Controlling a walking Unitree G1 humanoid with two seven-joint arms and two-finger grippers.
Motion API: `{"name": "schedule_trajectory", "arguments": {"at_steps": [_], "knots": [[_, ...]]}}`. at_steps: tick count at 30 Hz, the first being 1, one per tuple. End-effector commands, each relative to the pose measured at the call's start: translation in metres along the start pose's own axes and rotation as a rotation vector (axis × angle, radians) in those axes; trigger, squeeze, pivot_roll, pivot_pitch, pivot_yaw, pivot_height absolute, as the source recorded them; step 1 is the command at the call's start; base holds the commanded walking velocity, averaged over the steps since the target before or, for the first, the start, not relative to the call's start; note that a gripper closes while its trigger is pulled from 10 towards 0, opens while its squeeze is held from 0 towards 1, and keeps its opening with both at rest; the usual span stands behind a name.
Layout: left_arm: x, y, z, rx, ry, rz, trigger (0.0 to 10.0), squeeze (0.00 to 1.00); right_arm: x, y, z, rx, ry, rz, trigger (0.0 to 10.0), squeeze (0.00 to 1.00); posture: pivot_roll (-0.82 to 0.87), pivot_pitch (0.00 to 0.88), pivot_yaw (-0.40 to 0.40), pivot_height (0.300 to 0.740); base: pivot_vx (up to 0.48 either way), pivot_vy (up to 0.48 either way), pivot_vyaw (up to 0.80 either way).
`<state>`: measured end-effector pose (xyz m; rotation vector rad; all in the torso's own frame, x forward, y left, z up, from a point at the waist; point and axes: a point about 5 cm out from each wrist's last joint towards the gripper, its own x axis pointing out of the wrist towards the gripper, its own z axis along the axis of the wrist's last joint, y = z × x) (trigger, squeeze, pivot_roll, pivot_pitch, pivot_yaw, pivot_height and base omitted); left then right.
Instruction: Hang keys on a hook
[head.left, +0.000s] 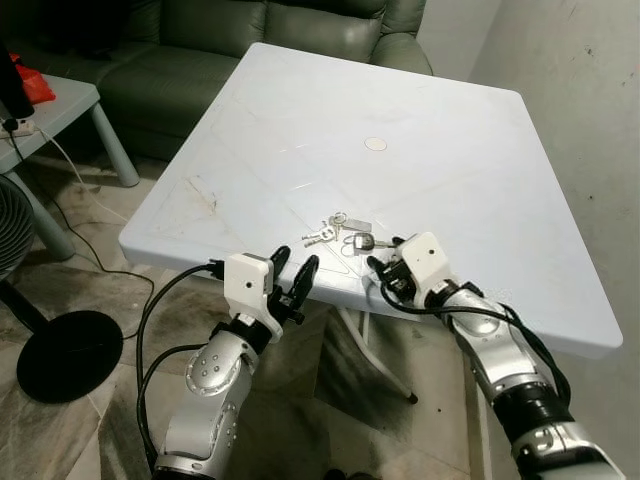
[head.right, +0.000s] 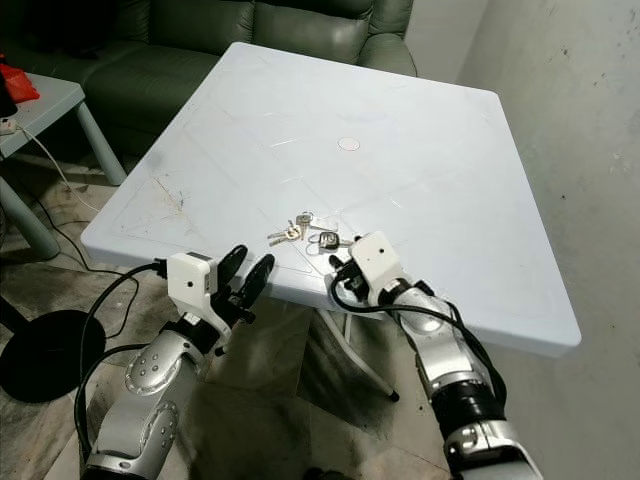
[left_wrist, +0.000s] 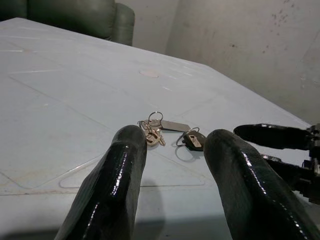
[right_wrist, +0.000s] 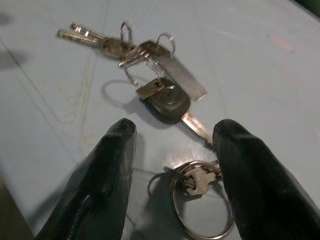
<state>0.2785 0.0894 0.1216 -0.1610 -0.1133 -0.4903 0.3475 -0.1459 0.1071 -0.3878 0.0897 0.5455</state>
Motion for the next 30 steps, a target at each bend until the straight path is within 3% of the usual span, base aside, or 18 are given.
{"name": "schedule_trajectory", "arguments": {"at_steps": [1, 6, 7, 8, 9, 10, 11, 12, 30], "knots": [[-0.001, -0.002, 0.0, 0.002, -0.003, 0.0, 10.0, 0.0, 0.001, -0.006, -0.002, 0.016, 0.028, 0.034, 10.0, 0.0, 0.06, 0.132, -0.111, 0.74, 0.0, 0.0, 0.0], [-0.002, -0.003, 0.0, 0.002, -0.003, 0.003, 10.0, 0.0, 0.002, -0.012, -0.005, 0.01, 0.05, 0.059, 10.0, 0.0, 0.06, 0.134, -0.112, 0.74, 0.0, 0.0, 0.0], [-0.003, -0.003, 0.0, 0.003, -0.002, 0.004, 10.0, 0.0, 0.002, -0.012, -0.006, 0.015, 0.057, 0.069, 9.2, 0.0, 0.06, 0.134, -0.112, 0.74, 0.0, 0.0, 0.0], [-0.003, -0.003, 0.0, 0.003, -0.002, 0.004, 10.0, 0.0, 0.002, -0.012, -0.006, 0.015, 0.057, 0.069, 9.2, 0.0, 0.06, 0.134, -0.112, 0.74, 0.0, 0.0, 0.0], [-0.004, -0.002, 0.0, 0.003, -0.001, 0.006, 10.0, 0.0, 0.002, -0.015, -0.008, 0.03, 0.074, 0.084, 8.2, 0.0, 0.06, 0.138, -0.112, 0.74, 0.0, 0.0, 0.0], [-0.004, -0.002, 0.0, 0.003, -0.001, 0.008, 10.0, 0.0, 0.002, -0.017, -0.008, 0.043, 0.081, 0.098, 4.0, 0.0, 0.07, 0.141, -0.112, 0.74, 0.0, 0.0, 0.0], [-0.004, -0.002, 0.0, 0.003, -0.001, 0.008, 10.0, 0.0, 0.002, -0.017, -0.009, 0.046, 0.082, 0.101, 4.0, 0.0, 0.07, 0.141, -0.112, 0.74, 0.0, 0.0, 0.0], [-0.004, -0.002, 0.0, 0.003, 0.0, 0.009, 10.0, 0.0, 0.002, -0.018, -0.009, 0.047, 0.083, 0.099, 0.0, 0.0, 0.07, 0.142, -0.112, 0.74, 0.0, 0.0, 0.0], [-0.005, -0.002, 0.001, 0.005, -0.001, 0.013, 10.0, 0.0, -0.004, -0.03, -0.016, 0.034, 0.121, 0.103, 0.0, 0.0, 0.07, 0.146, -0.111, 0.74, 0.0, 0.0, 0.0]]}}
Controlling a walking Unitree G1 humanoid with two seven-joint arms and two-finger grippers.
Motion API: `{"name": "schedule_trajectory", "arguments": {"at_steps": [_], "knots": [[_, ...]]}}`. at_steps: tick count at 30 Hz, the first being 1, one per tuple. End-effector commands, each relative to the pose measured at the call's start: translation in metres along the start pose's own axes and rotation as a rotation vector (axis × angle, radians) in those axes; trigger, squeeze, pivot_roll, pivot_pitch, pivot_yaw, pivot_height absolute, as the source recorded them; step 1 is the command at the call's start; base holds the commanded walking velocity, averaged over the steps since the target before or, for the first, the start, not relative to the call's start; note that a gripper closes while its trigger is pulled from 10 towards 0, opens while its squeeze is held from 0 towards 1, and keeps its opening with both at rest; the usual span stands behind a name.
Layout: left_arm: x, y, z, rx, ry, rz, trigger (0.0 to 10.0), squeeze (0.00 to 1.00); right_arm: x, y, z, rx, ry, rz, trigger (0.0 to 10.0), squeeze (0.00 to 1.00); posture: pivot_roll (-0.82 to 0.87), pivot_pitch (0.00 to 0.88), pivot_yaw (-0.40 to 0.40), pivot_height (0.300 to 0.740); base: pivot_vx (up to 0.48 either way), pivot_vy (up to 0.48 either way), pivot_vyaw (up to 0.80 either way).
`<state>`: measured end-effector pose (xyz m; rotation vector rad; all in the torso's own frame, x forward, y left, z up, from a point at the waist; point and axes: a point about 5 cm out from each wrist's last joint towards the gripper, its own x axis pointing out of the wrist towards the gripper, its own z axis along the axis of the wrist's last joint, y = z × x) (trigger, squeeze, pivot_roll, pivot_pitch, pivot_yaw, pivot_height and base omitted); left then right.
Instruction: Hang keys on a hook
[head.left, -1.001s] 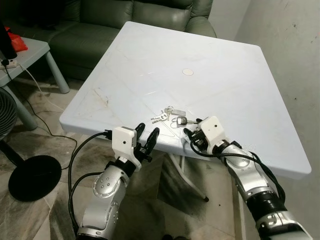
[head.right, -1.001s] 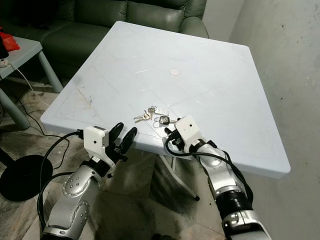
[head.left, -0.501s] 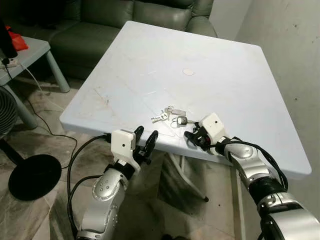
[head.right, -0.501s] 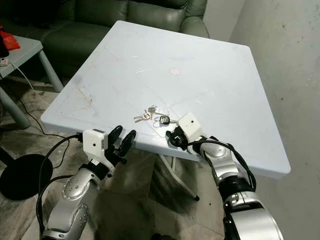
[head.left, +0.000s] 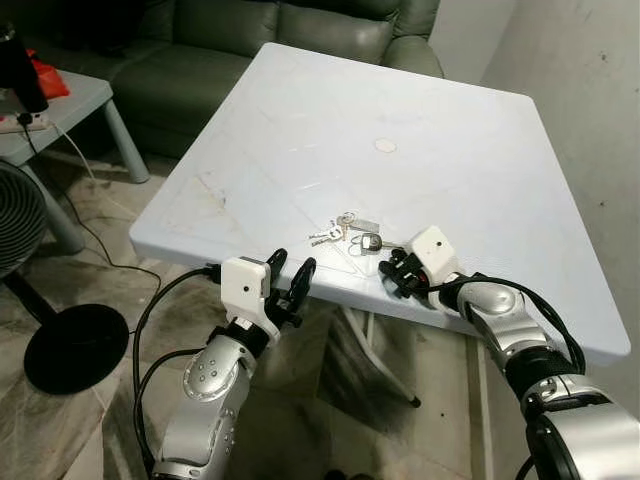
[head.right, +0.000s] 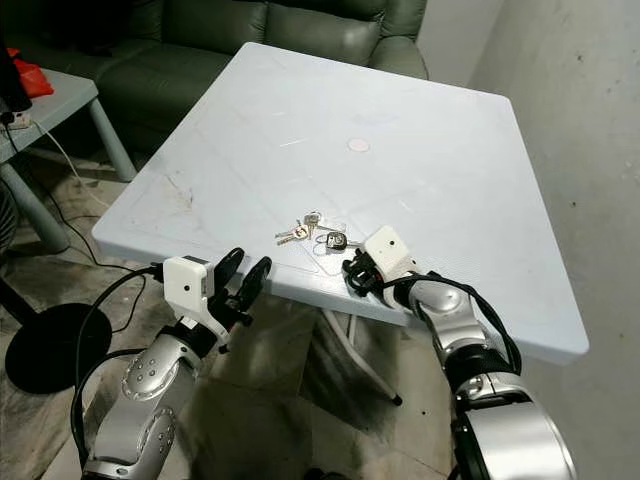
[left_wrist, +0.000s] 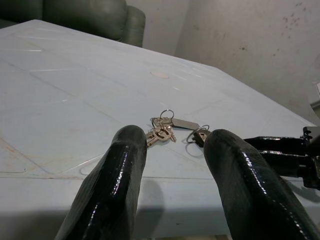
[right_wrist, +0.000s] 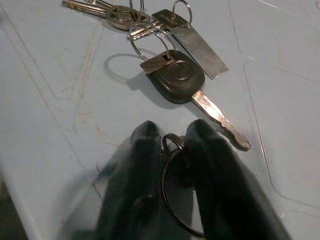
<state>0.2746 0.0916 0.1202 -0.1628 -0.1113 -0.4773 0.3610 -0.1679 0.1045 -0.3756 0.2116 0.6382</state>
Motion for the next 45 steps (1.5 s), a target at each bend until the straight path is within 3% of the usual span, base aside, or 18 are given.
{"name": "schedule_trajectory", "arguments": {"at_steps": [1, 10, 12, 14, 15, 19, 23, 29, 30, 31, 35, 38, 42, 44, 45], "knots": [[-0.001, -0.002, 0.002, 0.006, -0.001, -0.001, 10.0, 0.0, -0.005, -0.007, -0.005, 0.001, 0.026, -0.012, 0.0, 0.0, 0.07, 0.147, -0.11, 0.74, 0.0, 0.0, 0.0], [-0.001, -0.002, 0.002, 0.007, -0.002, 0.002, 10.0, 0.0, -0.005, -0.004, -0.007, 0.049, 0.004, -0.002, 0.0, 0.0, 0.08, 0.146, -0.109, 0.74, 0.0, 0.0, 0.0], [-0.001, -0.002, 0.002, 0.007, -0.002, 0.003, 10.0, 0.0, -0.005, -0.005, -0.004, 0.128, -0.034, -0.006, 0.0, 0.0, 0.08, 0.142, -0.109, 0.74, 0.0, 0.0, 0.0], [-0.001, -0.001, 0.002, 0.006, -0.002, 0.003, 10.0, 0.0, -0.005, -0.006, -0.004, 0.14, -0.042, -0.009, 0.0, 0.0, 0.08, 0.142, -0.109, 0.74, 0.0, 0.0, 0.0], [0.0, -0.001, 0.002, 0.007, -0.004, 0.003, 10.0, 0.0, -0.004, -0.009, 0.0, 0.243, -0.081, -0.016, 0.0, 0.0, 0.08, 0.142, -0.109, 0.74, 0.0, 0.0, 0.0], [0.004, 0.0, 0.003, 0.008, -0.009, 0.001, 10.0, 0.0, -0.002, -0.017, 0.015, 0.417, -0.202, -0.049, 0.0, 0.0, 0.07, 0.118, -0.107, 0.74, 0.0, 0.0, 0.0], [0.007, 0.001, 0.005, 0.009, -0.015, 0.003, 10.0, 0.0, -0.001, -0.021, 0.025, 0.482, -0.282, -0.079, 0.0, 0.0, 0.07, 0.11, -0.107, 0.74, 0.0, 0.0, 0.0], [0.016, 0.007, 0.009, 0.016, -0.029, 0.02, 10.0, 0.0, -0.002, -0.032, 0.044, 0.58, -0.432, -0.223, 0.0, 0.0, 0.06, 0.068, -0.093, 0.74, 0.0, 0.0, 0.0], [0.021, 0.011, 0.014, 0.011, -0.041, 0.038, 10.0, 0.0, -0.007, -0.039, 0.052, 0.59, -0.499, -0.332, 10.0, 0.0, 0.06, 0.062, -0.09, 0.74, 0.0, 0.0, 0.0], [0.028, 0.018, 0.019, -0.005, -0.043, 0.077, 10.0, 0.0, -0.015, -0.046, 0.058, 0.573, -0.571, -0.444, 10.0, 0.0, 0.05, 0.04, -0.082, 0.74, 0.0, 0.0, 0.0], [0.035, 0.026, 0.027, -0.005, -0.065, 0.116, 10.0, 0.0, -0.023, -0.047, 0.059, 0.529, -0.605, -0.538, 10.0, 0.0, 0.04, 0.01, -0.077, 0.74, 0.0, 0.0, 0.0], [0.043, 0.035, 0.033, 0.019, -0.058, 0.165, 10.0, 0.0, -0.03, -0.041, 0.06, 0.458, -0.638, -0.572, 10.0, 0.0, 0.03, 0.0, -0.074, 0.74, 0.0, 0.0, 0.0], [0.051, 0.041, 0.043, 0.088, -0.067, 0.171, 10.0, 0.0, -0.032, -0.03, 0.062, 0.328, -0.595, -0.556, 10.0, 0.0, 0.03, 0.0, -0.073, 0.74, 0.0, 0.0, 0.0], [0.054, 0.045, 0.047, 0.083, -0.076, 0.185, 10.0, 0.0, -0.033, -0.028, 0.062, 0.321, -0.593, -0.562, 10.0, 0.0, 0.02, 0.0, -0.072, 0.74, 0.0, 0.0, 0.0], [0.057, 0.049, 0.052, 0.084, -0.089, 0.199, 10.0, 0.0, -0.037, -0.025, 0.066, 0.27, -0.614, -0.573, 10.0, 0.0, 0.02, 0.0, -0.07, 0.74, 0.0, 0.0, 0.0]]}}
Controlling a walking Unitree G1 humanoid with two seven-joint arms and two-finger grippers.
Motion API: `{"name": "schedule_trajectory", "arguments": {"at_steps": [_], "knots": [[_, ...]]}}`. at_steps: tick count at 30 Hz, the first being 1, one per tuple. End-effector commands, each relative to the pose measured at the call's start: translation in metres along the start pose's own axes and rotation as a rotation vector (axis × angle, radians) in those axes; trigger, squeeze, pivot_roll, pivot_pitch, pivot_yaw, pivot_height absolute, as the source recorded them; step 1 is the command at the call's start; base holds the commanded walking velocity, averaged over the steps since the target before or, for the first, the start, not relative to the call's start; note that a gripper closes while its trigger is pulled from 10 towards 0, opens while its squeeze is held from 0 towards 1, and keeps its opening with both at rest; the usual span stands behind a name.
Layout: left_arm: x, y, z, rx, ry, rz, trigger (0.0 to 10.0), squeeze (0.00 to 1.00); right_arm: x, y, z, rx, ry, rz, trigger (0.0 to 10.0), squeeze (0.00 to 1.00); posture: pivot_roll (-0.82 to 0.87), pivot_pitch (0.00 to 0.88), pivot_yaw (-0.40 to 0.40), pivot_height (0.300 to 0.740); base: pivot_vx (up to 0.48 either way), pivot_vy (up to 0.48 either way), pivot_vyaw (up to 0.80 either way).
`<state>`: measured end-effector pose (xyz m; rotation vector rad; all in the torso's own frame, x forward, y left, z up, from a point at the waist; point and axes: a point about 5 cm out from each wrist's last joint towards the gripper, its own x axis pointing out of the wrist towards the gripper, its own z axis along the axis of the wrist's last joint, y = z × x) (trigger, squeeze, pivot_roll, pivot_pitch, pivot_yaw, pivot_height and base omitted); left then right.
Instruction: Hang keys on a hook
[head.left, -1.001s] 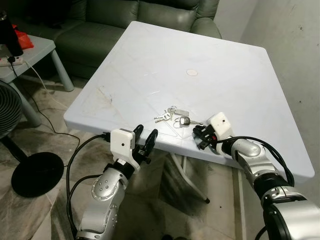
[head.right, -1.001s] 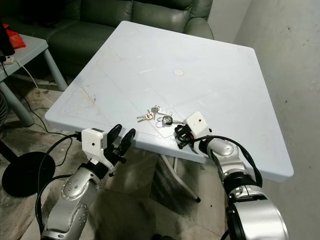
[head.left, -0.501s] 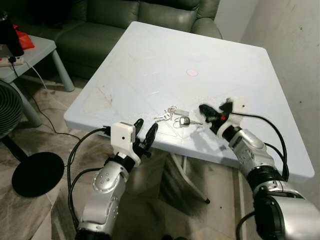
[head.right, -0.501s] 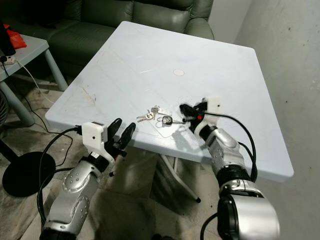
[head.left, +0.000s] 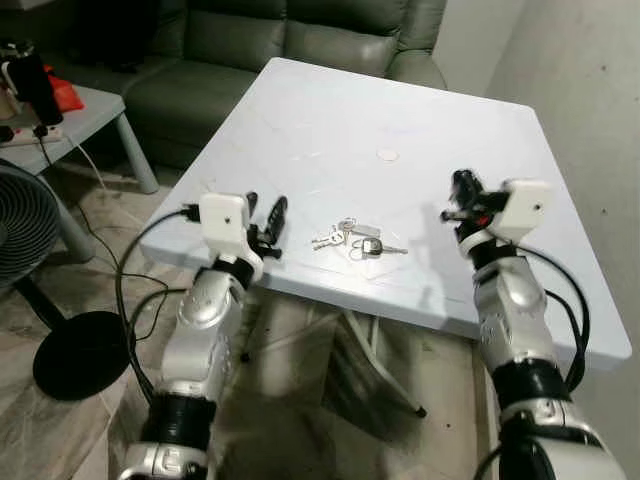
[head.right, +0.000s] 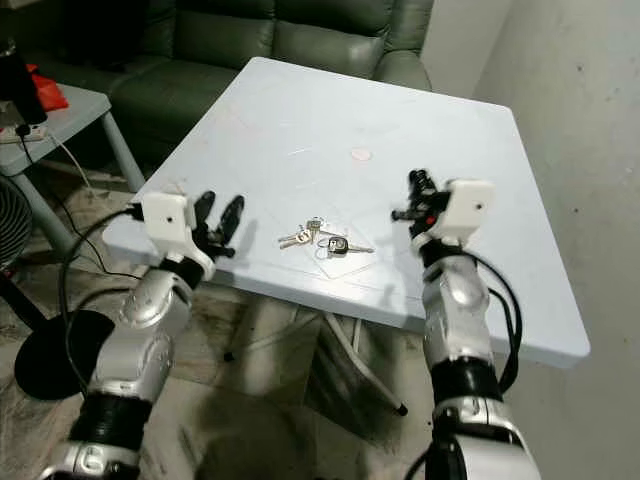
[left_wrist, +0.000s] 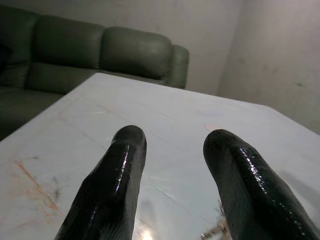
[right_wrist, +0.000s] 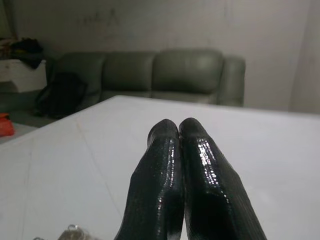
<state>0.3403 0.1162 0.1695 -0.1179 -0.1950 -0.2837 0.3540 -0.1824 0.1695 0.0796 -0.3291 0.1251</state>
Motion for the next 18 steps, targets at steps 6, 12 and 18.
{"name": "schedule_trajectory", "arguments": {"at_steps": [6, 12, 18], "knots": [[0.004, 0.009, 0.012, 0.001, -0.065, 0.04, 10.0, 0.0, -0.012, 0.013, 0.015, -0.126, -0.097, 0.035, 10.0, 0.0, 0.0, 0.0, -0.059, 0.74, 0.0, 0.0, 0.0], [-0.019, 0.021, -0.007, -0.021, -0.02, 0.09, 10.0, 0.0, -0.031, 0.017, -0.007, -0.113, 0.045, -0.016, 10.0, 0.0, -0.01, 0.0, -0.047, 0.74, 0.0, 0.0, 0.0], [-0.027, 0.027, -0.011, -0.027, 0.005, 0.131, 10.0, 0.0, -0.037, 0.022, -0.005, -0.093, 0.076, -0.002, 10.0, 0.0, -0.01, 0.0, -0.043, 0.74, 0.0, 0.0, -0.38]]}}
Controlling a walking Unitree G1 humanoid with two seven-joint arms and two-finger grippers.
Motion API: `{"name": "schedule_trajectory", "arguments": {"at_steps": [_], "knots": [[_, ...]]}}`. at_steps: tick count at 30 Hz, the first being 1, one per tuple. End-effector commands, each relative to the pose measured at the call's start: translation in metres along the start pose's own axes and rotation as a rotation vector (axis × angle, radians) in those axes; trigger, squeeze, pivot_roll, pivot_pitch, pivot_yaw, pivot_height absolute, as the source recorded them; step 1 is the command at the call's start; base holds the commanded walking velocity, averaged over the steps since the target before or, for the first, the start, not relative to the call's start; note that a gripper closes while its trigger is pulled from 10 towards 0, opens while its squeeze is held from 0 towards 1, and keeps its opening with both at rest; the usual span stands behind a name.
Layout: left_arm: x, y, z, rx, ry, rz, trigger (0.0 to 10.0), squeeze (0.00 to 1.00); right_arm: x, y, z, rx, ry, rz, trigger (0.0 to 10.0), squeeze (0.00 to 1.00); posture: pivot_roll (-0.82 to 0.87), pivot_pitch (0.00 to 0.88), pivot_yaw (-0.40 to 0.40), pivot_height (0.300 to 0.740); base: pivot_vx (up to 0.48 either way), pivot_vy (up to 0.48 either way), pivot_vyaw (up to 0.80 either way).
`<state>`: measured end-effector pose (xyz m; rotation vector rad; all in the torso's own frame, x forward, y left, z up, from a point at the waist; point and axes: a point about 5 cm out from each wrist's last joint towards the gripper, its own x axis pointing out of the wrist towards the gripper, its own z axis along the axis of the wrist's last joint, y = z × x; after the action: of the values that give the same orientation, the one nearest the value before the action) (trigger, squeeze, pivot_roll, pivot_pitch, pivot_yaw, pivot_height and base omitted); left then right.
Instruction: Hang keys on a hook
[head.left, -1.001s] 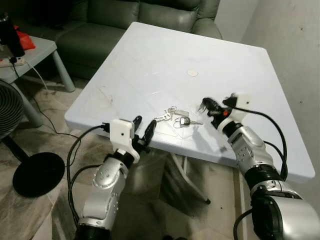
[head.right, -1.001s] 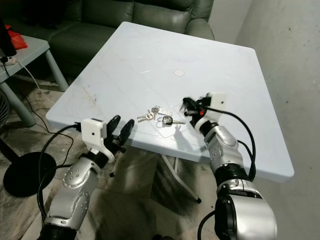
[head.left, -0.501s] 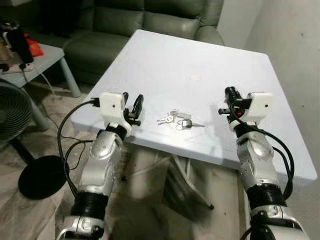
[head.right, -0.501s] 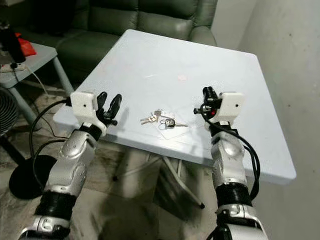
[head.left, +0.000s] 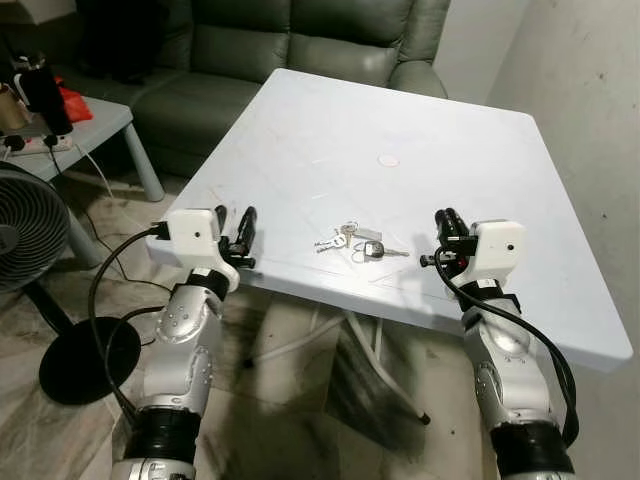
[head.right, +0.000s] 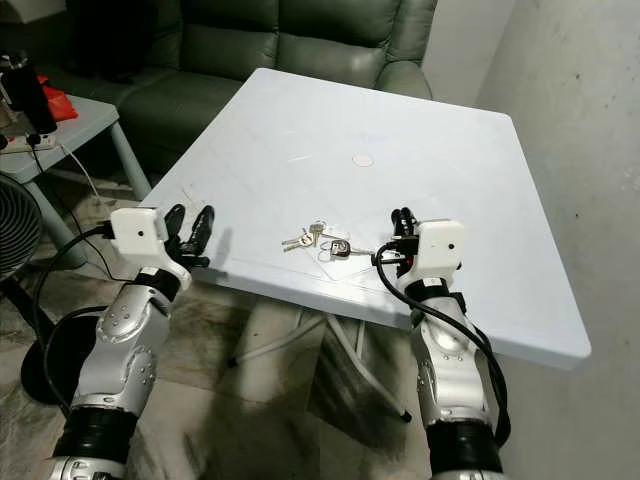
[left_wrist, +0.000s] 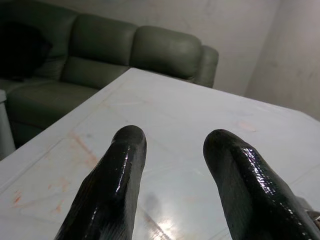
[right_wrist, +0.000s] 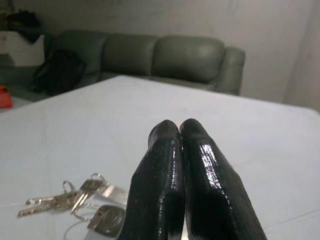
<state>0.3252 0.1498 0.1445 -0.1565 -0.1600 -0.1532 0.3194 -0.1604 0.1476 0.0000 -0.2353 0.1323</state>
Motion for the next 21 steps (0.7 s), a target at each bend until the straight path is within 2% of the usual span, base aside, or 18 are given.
{"name": "schedule_trajectory", "arguments": {"at_steps": [1, 11, 16, 18, 21], "knots": [[0.001, -0.002, 0.006, 0.004, -0.018, -0.002, 10.0, 0.0, -0.001, -0.005, 0.007, -0.021, -0.021, -0.033, 10.0, 0.0, -0.01, 0.0, -0.043, 0.74, 0.0, 0.0, -0.75], [0.009, 0.004, 0.01, 0.01, 0.014, 0.03, 10.0, 0.0, -0.002, -0.006, 0.009, -0.044, 0.013, -0.066, 10.0, 0.0, 0.0, 0.0, -0.034, 0.74, 0.0, 0.0, -0.75], [0.012, 0.006, 0.008, -0.016, 0.027, 0.044, 10.0, 0.0, -0.005, -0.005, 0.008, -0.06, 0.025, -0.081, 10.0, 0.0, -0.02, 0.0, -0.023, 0.74, 0.0, 0.472, -0.75], [0.014, 0.005, 0.009, -0.026, 0.025, 0.038, 10.0, 0.0, -0.005, -0.005, 0.01, -0.039, 0.025, -0.088, 10.0, 0.0, -0.04, 0.0, -0.018, 0.74, 0.0, 0.476, -0.74], [0.019, 0.004, 0.008, -0.021, 0.031, 0.036, 10.0, 0.0, -0.006, -0.004, 0.01, -0.066, 0.022, -0.086, 10.0, 0.0, -0.05, 0.0, -0.012, 0.74, 0.0, 0.476, -0.75]]}}
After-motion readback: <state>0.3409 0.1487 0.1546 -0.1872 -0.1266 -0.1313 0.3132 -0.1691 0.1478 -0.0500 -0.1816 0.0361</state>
